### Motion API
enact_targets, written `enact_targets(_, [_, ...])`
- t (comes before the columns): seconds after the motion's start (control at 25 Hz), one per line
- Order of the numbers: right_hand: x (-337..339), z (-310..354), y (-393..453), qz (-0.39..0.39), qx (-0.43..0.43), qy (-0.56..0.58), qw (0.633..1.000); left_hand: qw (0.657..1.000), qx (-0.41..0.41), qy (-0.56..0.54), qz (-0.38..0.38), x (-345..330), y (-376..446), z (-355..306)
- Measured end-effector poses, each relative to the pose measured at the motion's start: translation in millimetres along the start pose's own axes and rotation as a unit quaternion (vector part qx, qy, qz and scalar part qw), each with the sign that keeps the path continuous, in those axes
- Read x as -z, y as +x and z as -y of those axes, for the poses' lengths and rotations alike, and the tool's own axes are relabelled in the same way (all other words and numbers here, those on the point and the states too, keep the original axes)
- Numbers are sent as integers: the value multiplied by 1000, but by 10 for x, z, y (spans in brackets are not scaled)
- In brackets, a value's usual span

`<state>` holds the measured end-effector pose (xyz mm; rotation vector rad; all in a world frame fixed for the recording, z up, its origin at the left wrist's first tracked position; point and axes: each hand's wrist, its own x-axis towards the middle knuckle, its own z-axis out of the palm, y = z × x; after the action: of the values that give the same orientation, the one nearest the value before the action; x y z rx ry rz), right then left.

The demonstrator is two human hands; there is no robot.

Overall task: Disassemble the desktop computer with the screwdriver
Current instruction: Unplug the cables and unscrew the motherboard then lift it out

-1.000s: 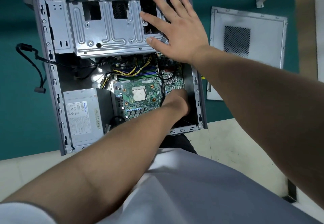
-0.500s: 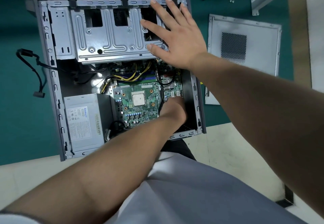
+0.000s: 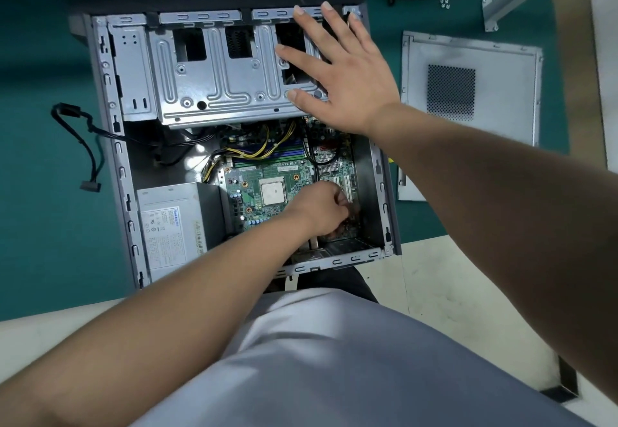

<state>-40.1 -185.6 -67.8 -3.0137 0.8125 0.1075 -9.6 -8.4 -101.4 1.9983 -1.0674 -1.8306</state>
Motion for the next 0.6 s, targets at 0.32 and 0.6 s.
enact_targets(0.32, [22, 29, -6, 1, -18, 20, 1000, 999, -45, 17, 26, 255, -319, 50])
enact_targets(0.6, [42, 31, -13, 1, -36, 29, 999, 953, -184, 193, -147, 611, -326, 223])
